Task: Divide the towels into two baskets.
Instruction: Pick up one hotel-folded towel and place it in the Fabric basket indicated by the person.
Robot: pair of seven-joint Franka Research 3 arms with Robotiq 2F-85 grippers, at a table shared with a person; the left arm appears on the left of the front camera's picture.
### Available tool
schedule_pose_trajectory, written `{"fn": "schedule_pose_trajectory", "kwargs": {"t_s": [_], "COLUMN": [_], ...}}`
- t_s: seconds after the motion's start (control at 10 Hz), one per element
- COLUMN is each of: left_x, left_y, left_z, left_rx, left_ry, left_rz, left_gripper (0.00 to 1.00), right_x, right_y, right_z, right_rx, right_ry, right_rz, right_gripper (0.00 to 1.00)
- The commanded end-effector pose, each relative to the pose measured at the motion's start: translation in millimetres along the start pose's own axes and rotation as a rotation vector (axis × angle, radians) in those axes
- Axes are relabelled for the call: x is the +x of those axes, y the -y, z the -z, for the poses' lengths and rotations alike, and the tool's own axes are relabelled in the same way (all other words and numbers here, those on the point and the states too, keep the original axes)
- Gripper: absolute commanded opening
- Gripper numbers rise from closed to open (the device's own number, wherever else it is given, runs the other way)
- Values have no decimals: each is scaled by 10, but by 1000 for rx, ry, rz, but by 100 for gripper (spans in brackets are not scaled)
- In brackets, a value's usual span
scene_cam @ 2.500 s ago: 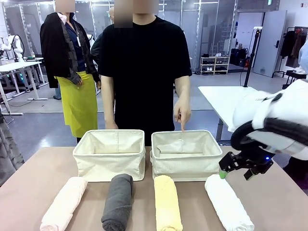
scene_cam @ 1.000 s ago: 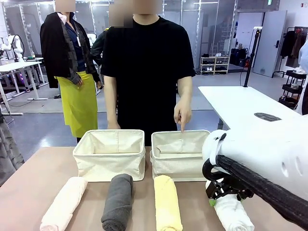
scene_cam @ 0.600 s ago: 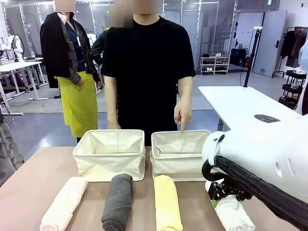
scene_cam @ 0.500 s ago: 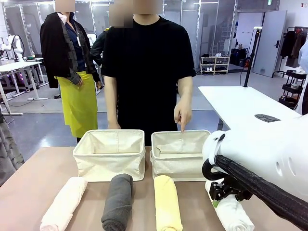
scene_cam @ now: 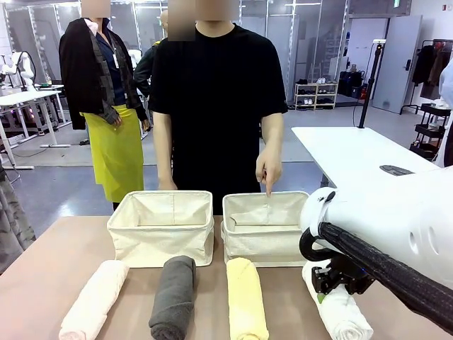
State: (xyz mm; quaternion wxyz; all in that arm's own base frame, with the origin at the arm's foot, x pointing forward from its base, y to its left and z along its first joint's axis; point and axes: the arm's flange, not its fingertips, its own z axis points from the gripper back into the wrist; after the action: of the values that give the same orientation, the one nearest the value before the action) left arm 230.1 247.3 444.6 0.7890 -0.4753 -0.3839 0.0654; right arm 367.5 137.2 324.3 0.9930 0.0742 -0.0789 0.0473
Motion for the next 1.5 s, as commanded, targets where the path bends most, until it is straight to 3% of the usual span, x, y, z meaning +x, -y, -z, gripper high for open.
{"fn": "schedule_pose_trajectory", "kwargs": {"t_s": [0.0,0.1,0.2,0.5,0.9,1.1,1.4], "left_x": [7,7,7,7,7,7,7], "left_y": [5,5,5,5,5,5,5], "left_z": [-20,-20,-20,-20,-20,-20,-20], "left_rx": [-16,-16,-16,-16,-16,-16,-16], "left_ry": [10,10,10,10,10,10,10], "left_rz": [5,5,5,5,5,5,5], "left_gripper": [100,100,100,100,100,100,100], "right_x": [-9,-9,0,23,-25,-27,379], "right_y": [-12,-12,0,-101,-131,-173,-522], "right_z": [25,25,0,-536,-842,-1115,-1662], "right_rx": [-12,-12,0,-107,-63,-110,-257], "right_ry": [-5,-5,0,-15,-119,-20,116], "right_rz": [-1,-1,0,-378,-561,-772,-1059], "right_gripper": [31,31,41,41,41,41,41]}}
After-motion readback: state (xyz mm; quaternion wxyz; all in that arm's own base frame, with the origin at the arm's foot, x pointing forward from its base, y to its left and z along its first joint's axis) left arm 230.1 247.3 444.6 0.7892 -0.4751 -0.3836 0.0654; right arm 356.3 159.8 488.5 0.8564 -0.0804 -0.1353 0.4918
